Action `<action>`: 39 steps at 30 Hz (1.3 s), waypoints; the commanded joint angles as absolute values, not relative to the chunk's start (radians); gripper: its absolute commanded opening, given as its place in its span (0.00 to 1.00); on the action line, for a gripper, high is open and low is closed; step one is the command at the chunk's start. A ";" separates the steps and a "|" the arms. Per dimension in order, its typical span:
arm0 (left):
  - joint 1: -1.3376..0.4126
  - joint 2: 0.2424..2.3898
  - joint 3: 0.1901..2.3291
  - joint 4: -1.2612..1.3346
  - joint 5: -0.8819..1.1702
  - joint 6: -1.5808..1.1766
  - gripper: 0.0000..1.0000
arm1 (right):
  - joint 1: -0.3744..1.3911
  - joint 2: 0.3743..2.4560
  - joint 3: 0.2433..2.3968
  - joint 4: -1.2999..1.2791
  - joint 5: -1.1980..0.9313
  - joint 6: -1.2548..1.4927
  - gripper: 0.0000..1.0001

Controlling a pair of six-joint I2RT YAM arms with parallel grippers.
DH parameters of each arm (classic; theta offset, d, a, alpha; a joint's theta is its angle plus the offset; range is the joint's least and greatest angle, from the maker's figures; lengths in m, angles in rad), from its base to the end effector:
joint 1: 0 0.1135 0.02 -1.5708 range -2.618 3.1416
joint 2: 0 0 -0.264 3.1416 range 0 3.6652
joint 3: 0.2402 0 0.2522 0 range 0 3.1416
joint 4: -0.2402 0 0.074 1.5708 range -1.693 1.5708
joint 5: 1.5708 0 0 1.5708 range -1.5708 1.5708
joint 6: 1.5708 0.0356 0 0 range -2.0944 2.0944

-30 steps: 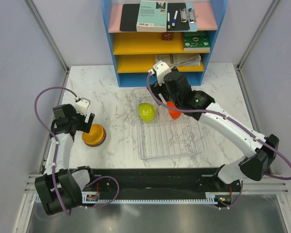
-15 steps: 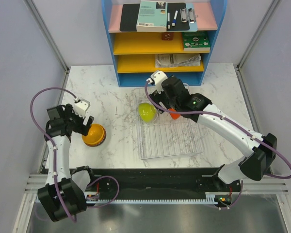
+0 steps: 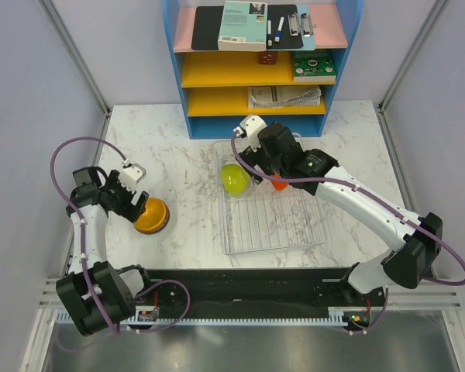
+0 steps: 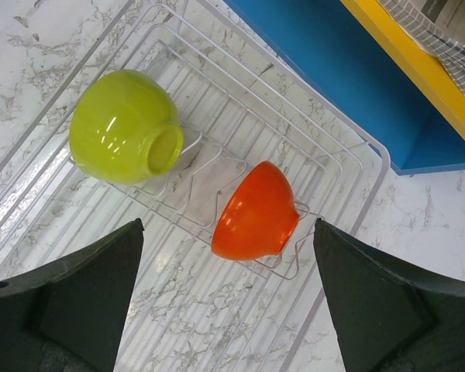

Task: Load the bowls into the dish rack

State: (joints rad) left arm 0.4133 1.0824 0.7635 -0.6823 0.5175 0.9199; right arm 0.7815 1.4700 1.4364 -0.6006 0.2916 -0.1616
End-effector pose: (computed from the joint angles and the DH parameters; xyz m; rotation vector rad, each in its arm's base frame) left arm 0.1940 0.0659 0.2384 0.7768 2.2632 -0.0644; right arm 0.2396 0.2233 0.3638 -0.8416 2.0050 0.0313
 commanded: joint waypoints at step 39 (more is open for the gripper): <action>0.422 1.241 0.879 -0.807 0.646 1.072 0.14 | 0.779 1.454 1.480 -0.614 0.230 -0.135 0.97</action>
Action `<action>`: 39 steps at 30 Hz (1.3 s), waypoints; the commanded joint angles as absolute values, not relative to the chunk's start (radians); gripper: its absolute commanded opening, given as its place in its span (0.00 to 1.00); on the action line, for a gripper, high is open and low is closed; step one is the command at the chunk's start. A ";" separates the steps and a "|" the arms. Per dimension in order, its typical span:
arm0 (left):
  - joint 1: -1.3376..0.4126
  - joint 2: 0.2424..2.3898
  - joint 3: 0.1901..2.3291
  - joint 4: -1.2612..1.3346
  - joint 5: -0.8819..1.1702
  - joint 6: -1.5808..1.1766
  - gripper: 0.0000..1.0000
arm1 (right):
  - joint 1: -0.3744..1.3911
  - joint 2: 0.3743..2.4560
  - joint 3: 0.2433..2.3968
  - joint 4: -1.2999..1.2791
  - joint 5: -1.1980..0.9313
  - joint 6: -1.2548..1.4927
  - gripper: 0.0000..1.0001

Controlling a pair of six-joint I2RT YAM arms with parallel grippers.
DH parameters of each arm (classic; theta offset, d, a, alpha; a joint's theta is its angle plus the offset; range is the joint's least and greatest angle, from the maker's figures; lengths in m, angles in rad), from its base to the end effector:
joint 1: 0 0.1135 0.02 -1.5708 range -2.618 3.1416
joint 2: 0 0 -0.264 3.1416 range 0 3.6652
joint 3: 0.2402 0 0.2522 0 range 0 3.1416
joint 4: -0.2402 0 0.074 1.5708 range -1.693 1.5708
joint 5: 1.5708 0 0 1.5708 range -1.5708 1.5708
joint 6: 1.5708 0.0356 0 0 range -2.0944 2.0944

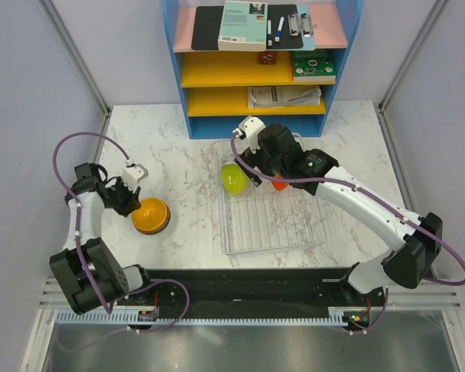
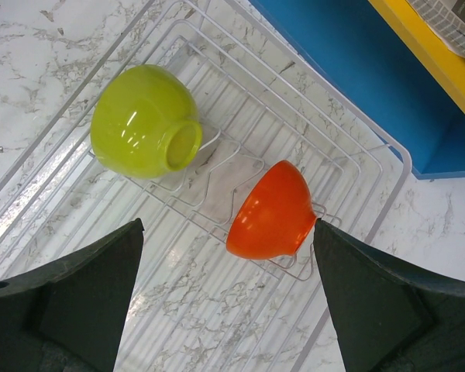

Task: Load the bowls into the dish rack

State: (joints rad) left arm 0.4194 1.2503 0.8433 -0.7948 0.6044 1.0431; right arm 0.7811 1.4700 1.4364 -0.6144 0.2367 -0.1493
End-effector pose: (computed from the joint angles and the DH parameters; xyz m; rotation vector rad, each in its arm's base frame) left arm 0.2117 0.0722 0.2258 0.8909 2.2972 -0.2642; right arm 0.2380 0.2242 0.3623 -0.8689 2.0204 0.0910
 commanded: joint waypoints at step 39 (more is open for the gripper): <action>0.399 1.126 1.130 -0.960 1.060 0.962 0.02 | 0.634 1.480 1.546 -0.566 -0.219 0.080 0.98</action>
State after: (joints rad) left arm 0.4164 1.1450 1.0515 -0.9524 0.8593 1.0294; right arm 0.7155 1.4750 1.4857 -0.6380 0.0124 -0.0479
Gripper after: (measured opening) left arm 0.040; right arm 0.974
